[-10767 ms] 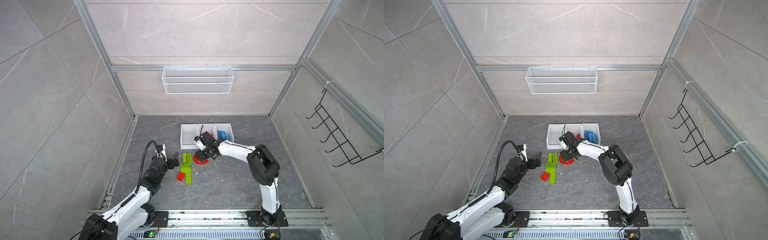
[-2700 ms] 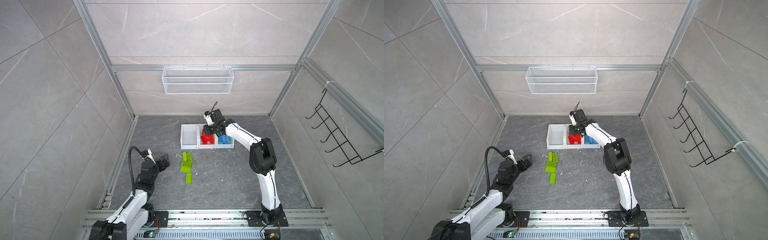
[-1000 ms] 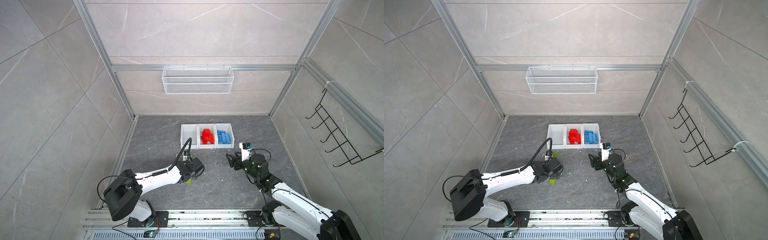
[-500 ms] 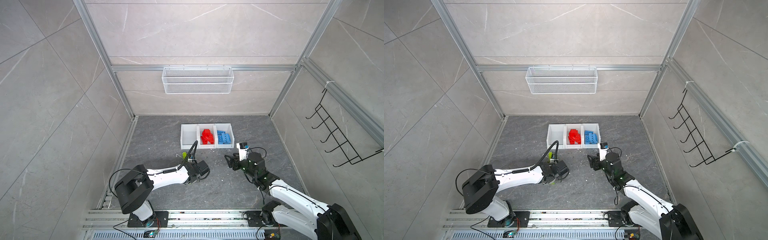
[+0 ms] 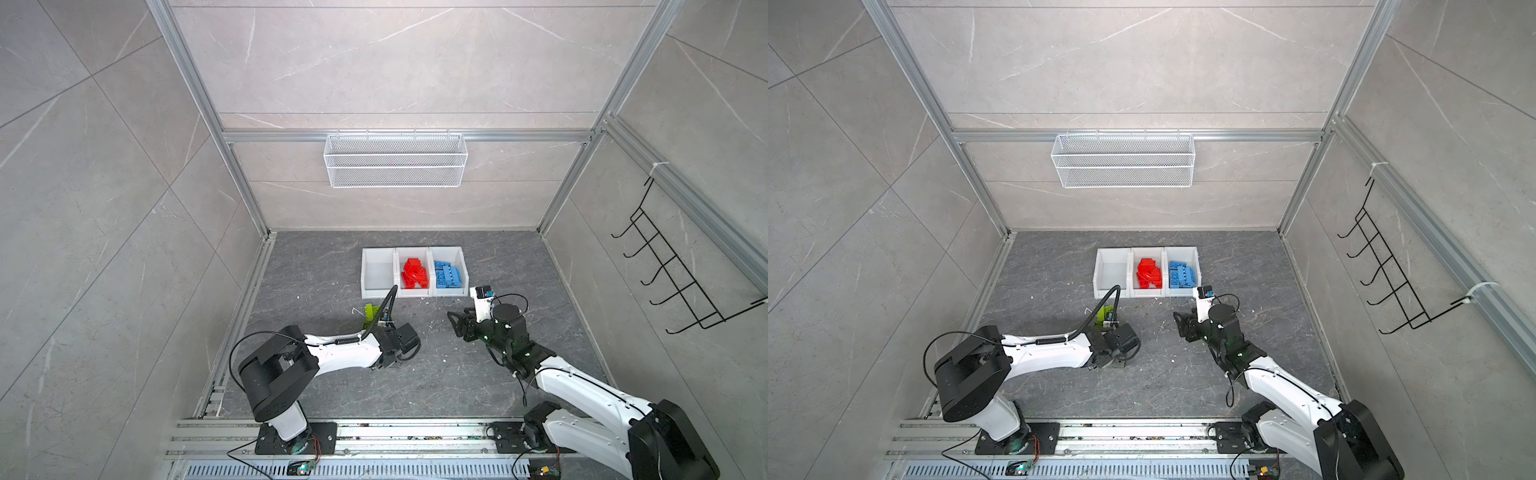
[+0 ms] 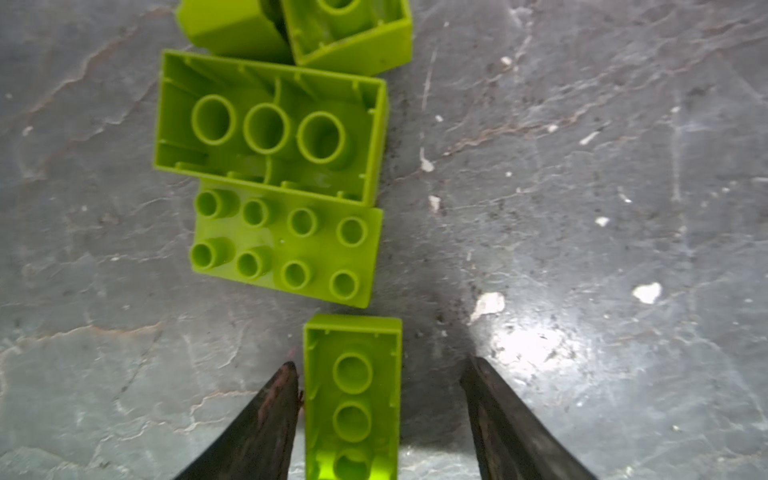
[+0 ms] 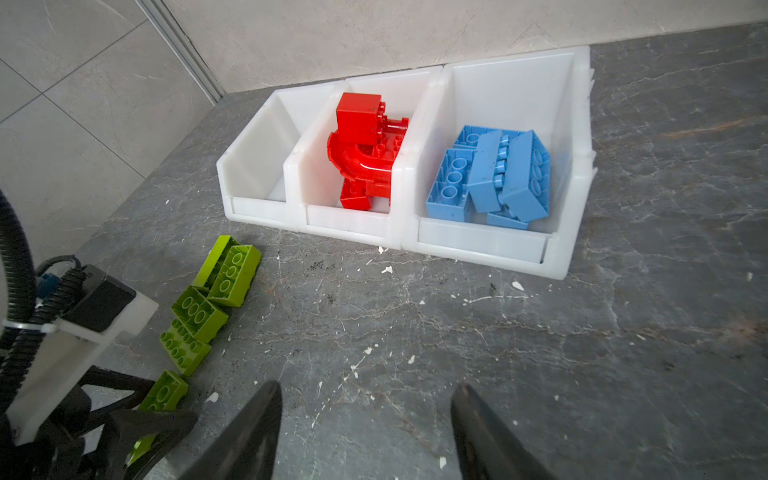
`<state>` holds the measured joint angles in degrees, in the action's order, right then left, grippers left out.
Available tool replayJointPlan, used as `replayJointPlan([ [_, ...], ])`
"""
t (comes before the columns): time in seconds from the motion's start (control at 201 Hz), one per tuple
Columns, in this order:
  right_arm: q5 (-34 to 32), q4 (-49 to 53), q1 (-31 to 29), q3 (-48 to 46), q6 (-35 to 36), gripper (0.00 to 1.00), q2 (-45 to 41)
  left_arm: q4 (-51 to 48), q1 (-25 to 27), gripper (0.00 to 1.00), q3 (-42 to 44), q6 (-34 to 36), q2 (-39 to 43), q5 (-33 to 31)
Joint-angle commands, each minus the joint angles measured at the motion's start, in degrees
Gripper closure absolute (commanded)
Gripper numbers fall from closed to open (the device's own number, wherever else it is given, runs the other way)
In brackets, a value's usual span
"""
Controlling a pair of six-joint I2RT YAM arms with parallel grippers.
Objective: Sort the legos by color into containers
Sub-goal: 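Grasp a lime-green brick with the left gripper while the right arm draws back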
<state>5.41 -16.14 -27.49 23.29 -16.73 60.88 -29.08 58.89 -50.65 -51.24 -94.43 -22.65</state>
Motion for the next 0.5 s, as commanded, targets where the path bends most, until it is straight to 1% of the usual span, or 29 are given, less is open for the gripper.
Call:
replayJointPlan([
  [0.0,0.81,0.50,-0.46,1.99,1.15,0.34,0.46,0.85,0.06,0.37,1.61,0.00,-0.46,1.60],
  [0.189,1.27,0.50,-0.60,2.05,1.24,0.34,0.20,0.35,0.07,0.49,2.05,-0.98,0.04,2.29],
  [0.279,1.28,-0.16,-0.61,1.81,1.28,0.33,0.59,1.05,-0.01,0.52,3.31,-2.45,0.12,2.68],
  [0.378,1.60,-0.21,-0.64,2.17,1.58,0.33,1.70,1.03,0.05,0.57,3.25,-2.09,0.47,2.32],
  [0.498,2.49,-0.26,-0.71,2.32,1.55,0.34,2.22,-0.53,0.07,0.66,2.19,-0.84,1.72,1.60],
])
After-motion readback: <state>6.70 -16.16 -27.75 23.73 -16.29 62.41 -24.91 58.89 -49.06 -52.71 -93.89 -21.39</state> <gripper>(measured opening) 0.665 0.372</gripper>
